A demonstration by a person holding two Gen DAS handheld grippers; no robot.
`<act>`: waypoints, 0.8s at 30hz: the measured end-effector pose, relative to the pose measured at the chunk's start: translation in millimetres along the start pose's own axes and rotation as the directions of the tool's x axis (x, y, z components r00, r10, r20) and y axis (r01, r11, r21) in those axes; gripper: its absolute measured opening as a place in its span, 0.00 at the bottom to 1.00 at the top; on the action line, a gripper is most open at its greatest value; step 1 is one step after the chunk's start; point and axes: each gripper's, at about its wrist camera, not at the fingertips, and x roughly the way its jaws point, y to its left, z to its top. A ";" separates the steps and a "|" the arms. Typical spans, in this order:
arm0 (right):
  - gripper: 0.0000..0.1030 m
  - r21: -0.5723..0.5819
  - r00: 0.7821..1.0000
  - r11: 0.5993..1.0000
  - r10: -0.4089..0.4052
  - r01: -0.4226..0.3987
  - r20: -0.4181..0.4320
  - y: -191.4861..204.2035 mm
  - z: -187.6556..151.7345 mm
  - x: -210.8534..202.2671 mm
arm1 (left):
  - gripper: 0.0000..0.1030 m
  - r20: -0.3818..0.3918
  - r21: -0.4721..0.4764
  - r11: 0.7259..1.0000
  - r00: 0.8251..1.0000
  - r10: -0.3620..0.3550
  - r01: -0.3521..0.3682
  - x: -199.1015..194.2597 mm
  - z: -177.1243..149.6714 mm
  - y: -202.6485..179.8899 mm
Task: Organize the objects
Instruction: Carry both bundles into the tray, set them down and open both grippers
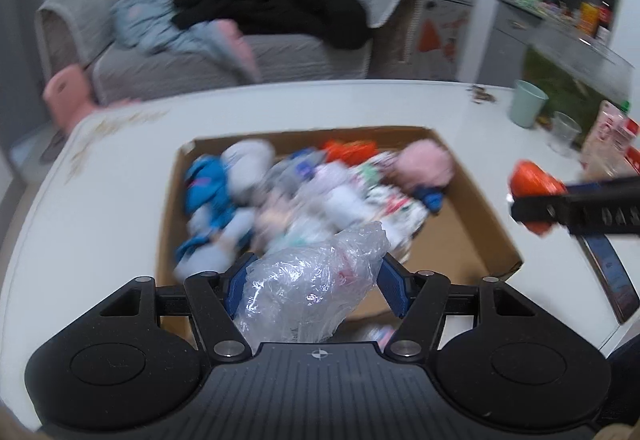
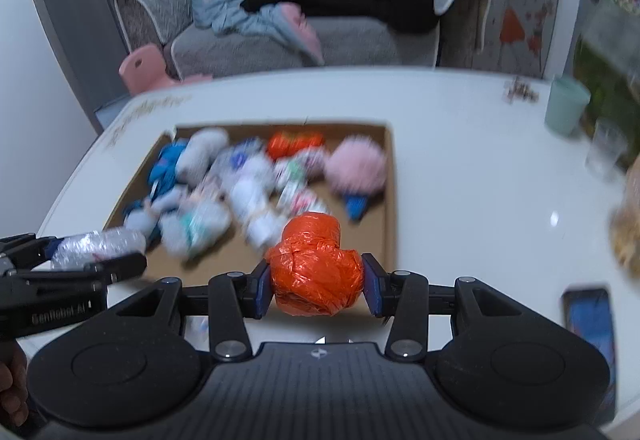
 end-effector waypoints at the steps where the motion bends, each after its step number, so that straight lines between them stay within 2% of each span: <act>1: 0.39 -0.007 1.000 1.000 0.001 -0.001 0.007 -4.0 5.6 1.9 | 0.68 -0.002 0.012 1.000 1.000 -0.018 0.018 5.2 3.8 -4.9; 4: 0.40 -0.033 1.000 0.999 0.002 -0.001 0.019 -12.4 19.7 10.7 | 0.68 -0.023 0.033 0.997 0.998 -0.063 0.064 25.1 9.8 -20.2; 7: 0.40 -0.065 0.999 0.997 0.047 -0.046 0.013 -18.9 30.4 25.3 | 0.68 -0.051 0.029 0.994 0.993 -0.102 0.104 49.1 10.1 -33.9; 10: 0.40 -0.057 0.994 0.993 0.105 -0.107 -0.026 -25.6 35.4 44.2 | 0.68 -0.093 0.029 0.990 0.986 -0.136 0.139 66.9 5.3 -45.9; 13: 0.40 -0.069 0.994 0.993 0.088 -0.092 -0.070 -26.9 34.1 56.5 | 0.68 -0.121 0.045 0.986 0.981 -0.155 0.161 78.9 -0.2 -55.7; 17: 0.40 -0.095 0.988 0.988 0.112 -0.123 -0.111 -21.8 32.9 66.9 | 0.68 -0.142 0.062 0.983 0.976 -0.163 0.173 90.3 -1.5 -61.4; 24: 0.40 -0.150 0.978 0.982 0.085 -0.115 -0.192 -18.3 29.9 91.1 | 0.68 -0.167 0.072 0.983 0.974 -0.152 0.166 105.2 -1.4 -65.6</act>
